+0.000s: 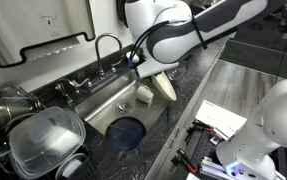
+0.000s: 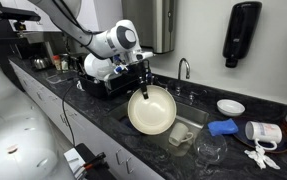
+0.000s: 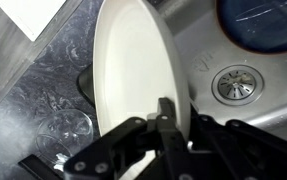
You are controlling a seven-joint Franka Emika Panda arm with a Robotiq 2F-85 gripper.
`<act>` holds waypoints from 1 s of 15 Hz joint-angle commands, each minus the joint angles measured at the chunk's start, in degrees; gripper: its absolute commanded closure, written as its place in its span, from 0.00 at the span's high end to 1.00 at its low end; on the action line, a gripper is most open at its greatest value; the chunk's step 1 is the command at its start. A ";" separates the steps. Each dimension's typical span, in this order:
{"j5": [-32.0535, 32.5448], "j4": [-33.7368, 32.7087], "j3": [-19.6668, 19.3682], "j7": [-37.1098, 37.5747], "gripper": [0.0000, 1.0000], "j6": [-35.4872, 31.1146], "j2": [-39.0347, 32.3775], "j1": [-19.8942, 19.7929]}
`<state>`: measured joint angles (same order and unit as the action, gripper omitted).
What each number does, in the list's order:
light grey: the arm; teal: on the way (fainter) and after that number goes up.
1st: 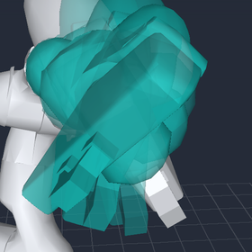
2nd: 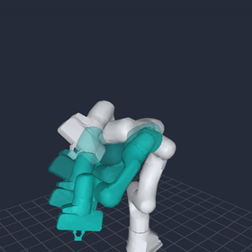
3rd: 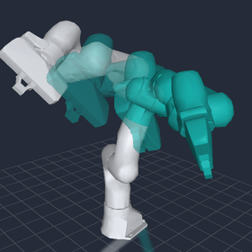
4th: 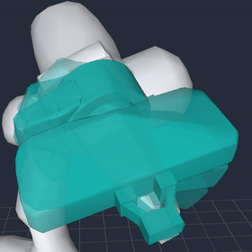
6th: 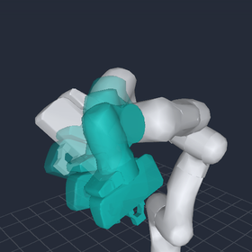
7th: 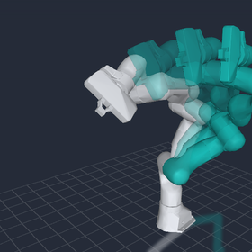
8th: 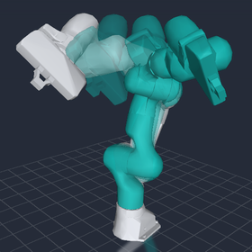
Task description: Remove the cream plate from the dish rack and put it on the counter in front of the sink
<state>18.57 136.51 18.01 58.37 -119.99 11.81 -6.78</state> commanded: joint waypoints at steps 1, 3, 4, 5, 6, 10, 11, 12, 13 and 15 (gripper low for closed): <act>2.64 -3.66 -3.08 1.01 0.04 5.88 -4.26 3.65; 1.13 -4.18 -4.18 0.80 0.04 9.24 -5.75 5.34; 0.08 -4.34 -4.55 0.84 0.04 11.26 -6.46 6.22; -0.38 -4.36 -4.90 0.80 0.04 12.70 -7.18 7.00; -0.54 -4.45 -5.20 1.03 0.04 13.93 -7.76 7.70; -0.06 -4.97 -6.11 2.88 0.04 17.12 -10.21 9.91; 0.08 -5.19 -6.31 3.20 0.04 17.15 -10.99 10.38; 0.19 -5.48 -6.49 3.48 0.04 16.99 -11.87 10.80; 0.36 -5.72 -6.67 3.86 0.04 16.21 -12.86 11.22; 0.41 -6.39 -6.96 4.57 0.04 14.03 -15.35 12.05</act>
<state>18.83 132.99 12.21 61.75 -105.33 1.10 3.43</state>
